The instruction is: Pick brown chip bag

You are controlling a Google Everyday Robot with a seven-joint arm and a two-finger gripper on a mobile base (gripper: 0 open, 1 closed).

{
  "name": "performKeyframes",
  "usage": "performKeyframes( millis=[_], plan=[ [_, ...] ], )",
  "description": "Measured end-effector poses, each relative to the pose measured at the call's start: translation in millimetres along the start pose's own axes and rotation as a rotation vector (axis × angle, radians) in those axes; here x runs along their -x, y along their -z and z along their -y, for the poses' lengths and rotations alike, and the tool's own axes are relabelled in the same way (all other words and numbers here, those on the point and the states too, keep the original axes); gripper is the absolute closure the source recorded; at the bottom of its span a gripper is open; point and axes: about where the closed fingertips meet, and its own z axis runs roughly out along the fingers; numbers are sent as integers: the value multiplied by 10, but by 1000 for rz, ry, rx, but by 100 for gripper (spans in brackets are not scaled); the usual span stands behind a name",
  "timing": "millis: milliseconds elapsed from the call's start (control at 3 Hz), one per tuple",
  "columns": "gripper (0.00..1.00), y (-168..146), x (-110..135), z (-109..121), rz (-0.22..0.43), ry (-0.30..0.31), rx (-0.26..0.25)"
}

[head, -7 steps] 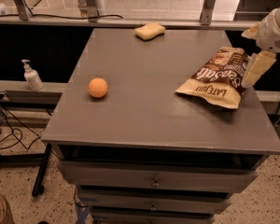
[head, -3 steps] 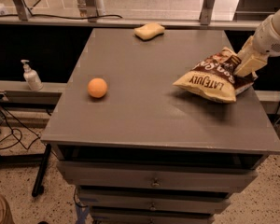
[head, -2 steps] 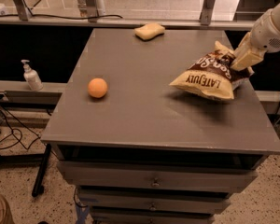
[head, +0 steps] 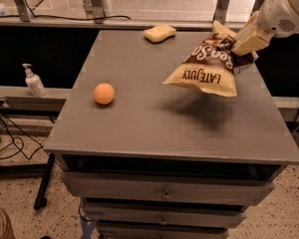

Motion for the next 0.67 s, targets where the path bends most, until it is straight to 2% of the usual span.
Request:
performKeyframes(
  millis=[333,667],
  plan=[
    [100,126,358,39,79,1,-30],
    [100,128,378,40,84,1,-30]
  ],
)
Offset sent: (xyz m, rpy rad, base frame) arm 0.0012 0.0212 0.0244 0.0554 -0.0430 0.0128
